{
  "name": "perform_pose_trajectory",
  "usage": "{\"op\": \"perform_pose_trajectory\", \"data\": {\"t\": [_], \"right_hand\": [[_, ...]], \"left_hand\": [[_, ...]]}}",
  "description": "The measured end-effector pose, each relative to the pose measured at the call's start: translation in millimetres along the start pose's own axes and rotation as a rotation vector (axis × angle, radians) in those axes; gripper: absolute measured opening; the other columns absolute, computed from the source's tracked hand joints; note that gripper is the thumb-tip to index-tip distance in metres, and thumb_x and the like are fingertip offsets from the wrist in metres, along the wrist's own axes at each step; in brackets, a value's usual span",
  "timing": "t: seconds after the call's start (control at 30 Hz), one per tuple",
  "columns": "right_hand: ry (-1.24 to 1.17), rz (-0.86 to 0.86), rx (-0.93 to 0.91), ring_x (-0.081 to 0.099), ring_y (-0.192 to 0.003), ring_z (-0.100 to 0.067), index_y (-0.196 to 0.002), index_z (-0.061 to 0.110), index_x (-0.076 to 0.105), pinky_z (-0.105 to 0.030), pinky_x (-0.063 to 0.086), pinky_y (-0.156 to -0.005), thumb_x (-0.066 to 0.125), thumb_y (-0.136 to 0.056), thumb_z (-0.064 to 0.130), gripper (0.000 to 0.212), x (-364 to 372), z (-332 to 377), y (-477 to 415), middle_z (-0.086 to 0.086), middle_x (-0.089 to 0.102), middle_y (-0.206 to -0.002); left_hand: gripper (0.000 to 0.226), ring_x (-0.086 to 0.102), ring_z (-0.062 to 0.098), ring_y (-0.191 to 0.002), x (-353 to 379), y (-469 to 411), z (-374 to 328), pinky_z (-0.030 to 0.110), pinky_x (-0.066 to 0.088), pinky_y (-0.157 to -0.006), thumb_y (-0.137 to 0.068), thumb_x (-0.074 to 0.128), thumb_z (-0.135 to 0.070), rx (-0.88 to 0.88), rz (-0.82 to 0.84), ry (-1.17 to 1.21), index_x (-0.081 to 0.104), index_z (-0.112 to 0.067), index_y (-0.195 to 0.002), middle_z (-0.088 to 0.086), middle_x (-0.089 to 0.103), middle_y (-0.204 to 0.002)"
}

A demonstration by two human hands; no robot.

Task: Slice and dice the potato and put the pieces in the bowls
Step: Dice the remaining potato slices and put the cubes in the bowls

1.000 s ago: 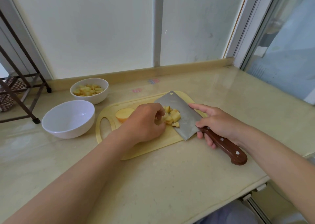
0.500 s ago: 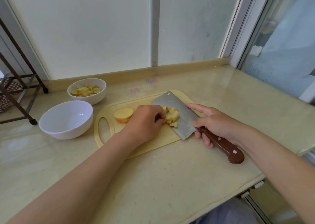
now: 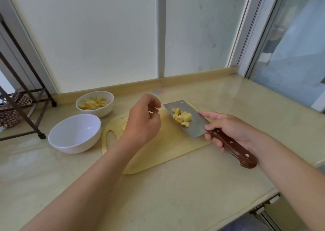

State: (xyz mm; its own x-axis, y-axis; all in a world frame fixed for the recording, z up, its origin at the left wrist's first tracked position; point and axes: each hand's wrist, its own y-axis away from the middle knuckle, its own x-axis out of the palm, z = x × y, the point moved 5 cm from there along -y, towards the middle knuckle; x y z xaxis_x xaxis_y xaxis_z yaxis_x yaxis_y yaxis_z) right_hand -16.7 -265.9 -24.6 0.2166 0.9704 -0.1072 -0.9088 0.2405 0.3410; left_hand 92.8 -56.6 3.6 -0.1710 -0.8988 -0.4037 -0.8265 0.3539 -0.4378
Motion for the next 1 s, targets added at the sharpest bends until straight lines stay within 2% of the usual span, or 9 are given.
{"op": "perform_pose_trajectory", "data": {"t": [0.17,0.37,0.47,0.53,0.67,0.8,1.0], "right_hand": [[-0.132,0.112,-0.057,0.045,-0.037,-0.014,-0.146,0.029,0.050,-0.021,0.037,-0.035,0.043,-0.103,-0.002,0.053,20,31,-3,-0.011,0.056,-0.064],[-0.090,0.227,-0.135,0.048,-0.038,-0.013,-0.134,0.031,0.053,-0.022,0.039,-0.035,0.045,-0.102,-0.001,0.046,85,85,-31,-0.010,0.061,-0.062],[-0.035,0.275,-0.136,0.049,-0.038,-0.013,-0.108,0.028,0.060,-0.021,0.040,-0.035,0.045,-0.102,-0.002,0.034,126,106,-50,-0.010,0.062,-0.060],[-0.003,0.309,-0.134,0.049,-0.038,-0.012,-0.100,0.026,0.063,-0.021,0.041,-0.036,0.043,-0.102,-0.003,0.035,149,116,-59,-0.011,0.062,-0.060],[0.033,0.341,-0.109,0.049,-0.038,-0.013,-0.107,0.016,0.065,-0.020,0.043,-0.037,0.041,-0.102,-0.003,0.031,179,126,-75,-0.012,0.061,-0.061],[0.063,0.336,-0.066,0.050,-0.037,-0.014,-0.116,0.007,0.061,-0.019,0.043,-0.037,0.043,-0.101,-0.003,0.025,193,127,-86,-0.014,0.061,-0.062],[0.094,0.331,-0.035,0.050,-0.037,-0.014,-0.131,-0.004,0.053,-0.020,0.043,-0.036,0.044,-0.102,-0.002,0.030,201,125,-91,-0.015,0.062,-0.062]], "left_hand": [[0.030,0.061,0.009,-0.089,-35,-18,-15,0.024,0.051,-0.067,-0.085,0.047,0.004,0.019,-0.166,0.060,0.054,-0.022,-0.100,-0.008,0.059,-0.102],[0.026,0.060,0.005,-0.092,-113,-38,-17,0.022,0.050,-0.071,-0.084,0.054,-0.013,0.099,-0.406,0.000,0.058,-0.020,-0.108,-0.007,0.061,-0.107],[0.041,0.055,0.008,-0.105,-143,-44,5,0.023,0.045,-0.082,-0.082,0.060,-0.032,0.052,-0.279,-0.227,0.053,-0.025,-0.122,-0.009,0.056,-0.117],[0.054,0.050,0.010,-0.114,-158,-45,22,0.026,0.042,-0.090,-0.082,0.064,-0.041,-0.026,-0.142,-0.322,0.048,-0.027,-0.132,-0.008,0.053,-0.126],[0.065,0.044,0.009,-0.124,-173,-44,40,0.030,0.038,-0.098,-0.083,0.069,-0.049,-0.107,-0.025,-0.425,0.045,-0.027,-0.139,-0.006,0.049,-0.135],[0.089,0.043,0.013,-0.128,-173,-45,57,0.031,0.037,-0.101,-0.066,0.071,-0.071,-0.201,0.064,-0.502,0.041,-0.032,-0.141,-0.006,0.046,-0.139],[0.128,0.043,0.020,-0.131,-164,-51,75,0.042,0.041,-0.105,-0.040,0.044,-0.101,-0.274,0.133,-0.588,0.034,-0.030,-0.145,0.000,0.042,-0.144]]}}
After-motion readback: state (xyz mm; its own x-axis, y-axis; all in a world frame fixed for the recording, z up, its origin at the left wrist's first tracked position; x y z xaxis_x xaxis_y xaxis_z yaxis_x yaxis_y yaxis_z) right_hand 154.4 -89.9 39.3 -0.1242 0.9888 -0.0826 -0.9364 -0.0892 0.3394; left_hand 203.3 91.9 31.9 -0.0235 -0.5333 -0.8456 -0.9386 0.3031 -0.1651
